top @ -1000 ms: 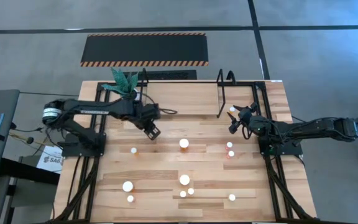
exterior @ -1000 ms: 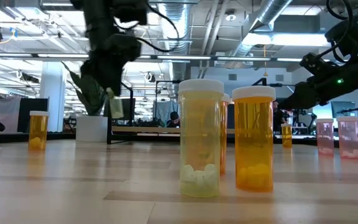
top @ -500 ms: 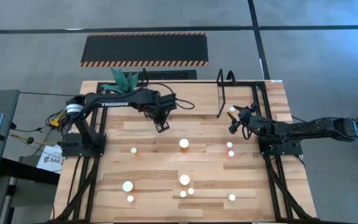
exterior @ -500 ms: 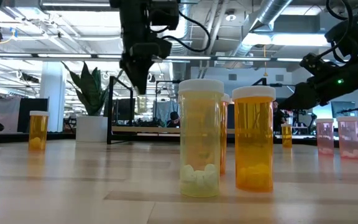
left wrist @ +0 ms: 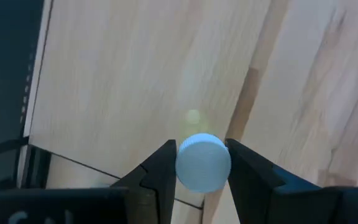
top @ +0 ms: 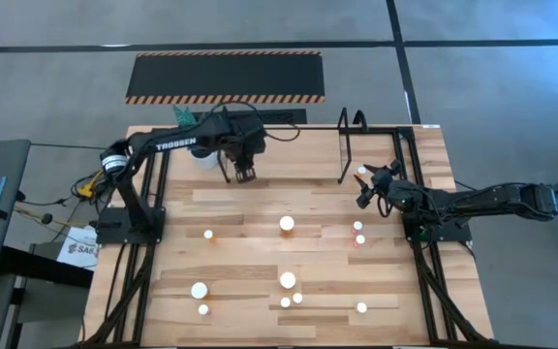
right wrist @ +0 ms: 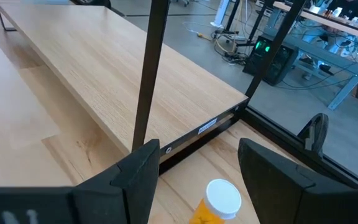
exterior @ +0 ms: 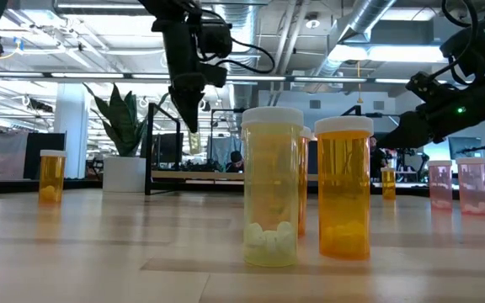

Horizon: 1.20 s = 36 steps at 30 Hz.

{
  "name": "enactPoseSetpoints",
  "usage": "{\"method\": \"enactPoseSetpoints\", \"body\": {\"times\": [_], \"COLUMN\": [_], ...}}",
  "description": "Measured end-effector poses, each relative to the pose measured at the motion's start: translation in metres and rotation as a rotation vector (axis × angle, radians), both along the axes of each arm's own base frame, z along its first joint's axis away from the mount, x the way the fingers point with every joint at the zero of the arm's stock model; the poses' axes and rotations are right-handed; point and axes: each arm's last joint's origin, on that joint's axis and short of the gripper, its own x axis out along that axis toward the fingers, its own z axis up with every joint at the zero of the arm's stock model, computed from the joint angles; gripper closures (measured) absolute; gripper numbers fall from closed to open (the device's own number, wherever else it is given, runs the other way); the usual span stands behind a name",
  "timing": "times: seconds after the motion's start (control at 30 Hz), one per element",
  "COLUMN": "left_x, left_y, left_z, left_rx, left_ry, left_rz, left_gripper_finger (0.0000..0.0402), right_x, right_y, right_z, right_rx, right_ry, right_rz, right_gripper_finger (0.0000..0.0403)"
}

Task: Pick and place medicine bottles onto shelf by color
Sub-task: Put the top left yellow pill bottle on the shelf

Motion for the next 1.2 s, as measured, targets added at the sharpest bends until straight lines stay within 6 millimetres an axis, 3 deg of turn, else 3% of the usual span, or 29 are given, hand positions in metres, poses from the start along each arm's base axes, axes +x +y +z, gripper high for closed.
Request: {"method": "enactPoseSetpoints", "body": {"times": [0.23,0.53,1.03,1.2], "left_x": [0.002,0.008,-0.003,0.003], "left_y": [-0.011,-0.017,0.031,0.054], "left_z": [-0.001,0.0,0.004,-0.006], "left_rx": [-0.042,0.086,0.191,0.243], "left_ry": [0.016,0.064,-0.002,0.055], "left_rz": [-0.251,-0.455,-0.457,-0.475], "left_gripper_finger": [0.0293,0.0293,0.0292,0.0277], "right_x": [0.0,0.0,0.0,0.0], "right_y": [0.0,0.0,0.0,0.0], "right_z": [0.0,0.0,0.0,0.0], "right_rx": [0.0,0.0,0.0,0.0], "right_ry": [0.0,0.0,0.0,0.0], "right_rz": [0.0,0.0,0.0,0.0], "right_gripper_finger": [0.0159,0.0159,0.0159,0.0159]}}
